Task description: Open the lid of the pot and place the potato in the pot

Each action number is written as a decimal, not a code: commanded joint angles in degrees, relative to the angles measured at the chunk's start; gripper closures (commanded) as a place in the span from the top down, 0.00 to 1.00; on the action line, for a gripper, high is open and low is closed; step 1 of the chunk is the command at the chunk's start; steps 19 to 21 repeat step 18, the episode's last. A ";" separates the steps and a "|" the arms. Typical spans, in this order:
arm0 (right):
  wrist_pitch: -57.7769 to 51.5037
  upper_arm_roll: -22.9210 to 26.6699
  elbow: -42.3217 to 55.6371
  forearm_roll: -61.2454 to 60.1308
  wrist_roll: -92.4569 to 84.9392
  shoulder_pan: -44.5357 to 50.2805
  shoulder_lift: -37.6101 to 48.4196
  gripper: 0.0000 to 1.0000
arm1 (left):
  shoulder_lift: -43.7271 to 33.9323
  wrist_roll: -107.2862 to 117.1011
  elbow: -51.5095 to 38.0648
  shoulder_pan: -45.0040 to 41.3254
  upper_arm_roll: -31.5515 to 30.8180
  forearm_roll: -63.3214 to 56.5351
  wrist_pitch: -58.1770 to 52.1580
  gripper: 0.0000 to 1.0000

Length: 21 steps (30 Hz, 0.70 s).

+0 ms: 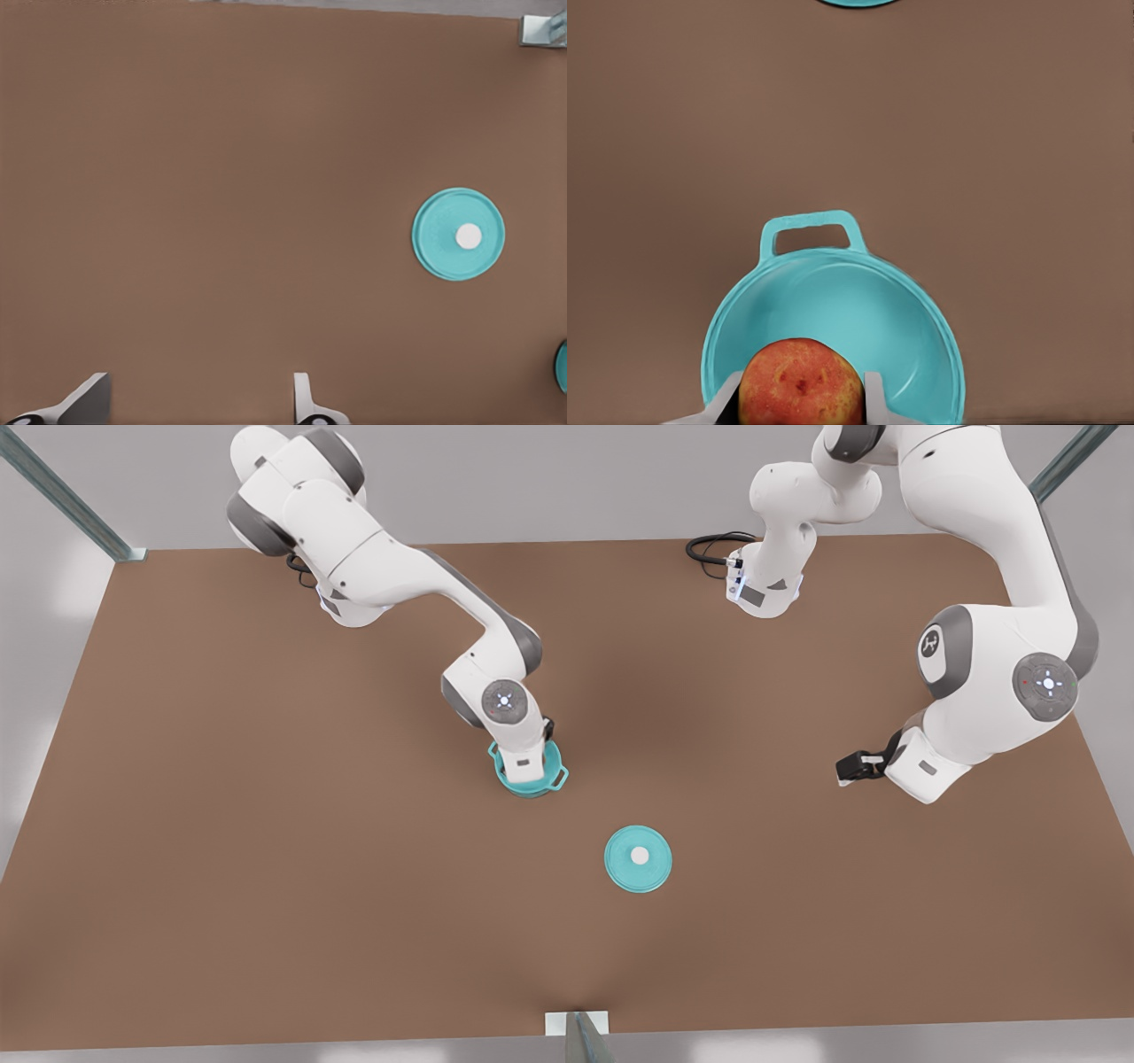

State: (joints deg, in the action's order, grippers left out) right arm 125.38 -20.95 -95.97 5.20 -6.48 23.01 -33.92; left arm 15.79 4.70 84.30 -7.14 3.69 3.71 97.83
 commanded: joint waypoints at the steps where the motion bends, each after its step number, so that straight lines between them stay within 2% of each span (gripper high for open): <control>1: 1.35 0.12 -0.62 0.96 18.26 0.02 -0.09 0.49 | 0.03 0.13 -0.19 0.02 0.00 -0.11 0.08 1.00; 2: 1.71 0.12 -0.80 0.96 18.26 0.02 -0.09 0.54 | 0.03 0.13 -0.19 0.02 0.00 -0.11 0.08 1.00; 3: 1.71 0.12 -0.89 0.96 18.26 0.02 -0.09 0.63 | 0.03 0.13 -0.19 0.02 0.00 -0.11 0.08 1.00; 4: 1.71 0.12 -0.80 0.87 19.05 0.11 -0.09 0.99 | 0.03 0.13 -0.28 0.02 0.00 -0.02 0.08 1.00; 10: 0.66 0.47 -0.19 0.69 19.40 -0.24 -0.18 1.00 | 0.38 0.22 -0.72 -0.06 0.00 -0.02 0.17 1.00; 11: -5.75 6.87 1.13 0.78 19.93 -0.60 2.71 1.00 | 0.91 0.13 -1.77 -0.06 0.00 0.07 0.17 1.00; 12: -20.33 16.36 4.11 1.13 19.22 -0.60 3.95 1.00 | 0.91 0.13 -2.04 -0.24 0.00 0.07 0.17 1.00; 13: -33.05 20.94 8.32 0.95 18.87 -3.83 1.77 1.00 | 1.00 0.05 -2.04 -0.15 0.00 0.16 0.17 1.00; 14: -48.69 21.21 10.71 0.08 19.05 -12.52 -2.54 1.00 | 1.09 0.05 -2.04 -0.24 0.00 0.24 0.17 1.00; 15: -66.99 21.30 17.12 -1.06 19.14 -17.46 -7.73 1.00 | 1.09 0.05 -2.04 -0.15 0.00 0.24 0.17 1.00; 16: -75.81 21.30 20.56 -3.79 19.22 -20.28 -8.79 1.00 | 1.09 0.05 -2.04 -0.24 0.00 0.24 0.17 1.00; 18: -83.63 22.27 24.86 -4.14 19.22 -20.90 -5.28 1.00 | 1.09 0.13 -2.04 -0.24 0.00 0.24 0.17 1.00; 21: -83.63 22.27 24.86 -4.14 19.22 -20.90 -5.28 1.00 | 1.09 0.13 -2.04 -0.24 0.00 0.24 0.17 1.00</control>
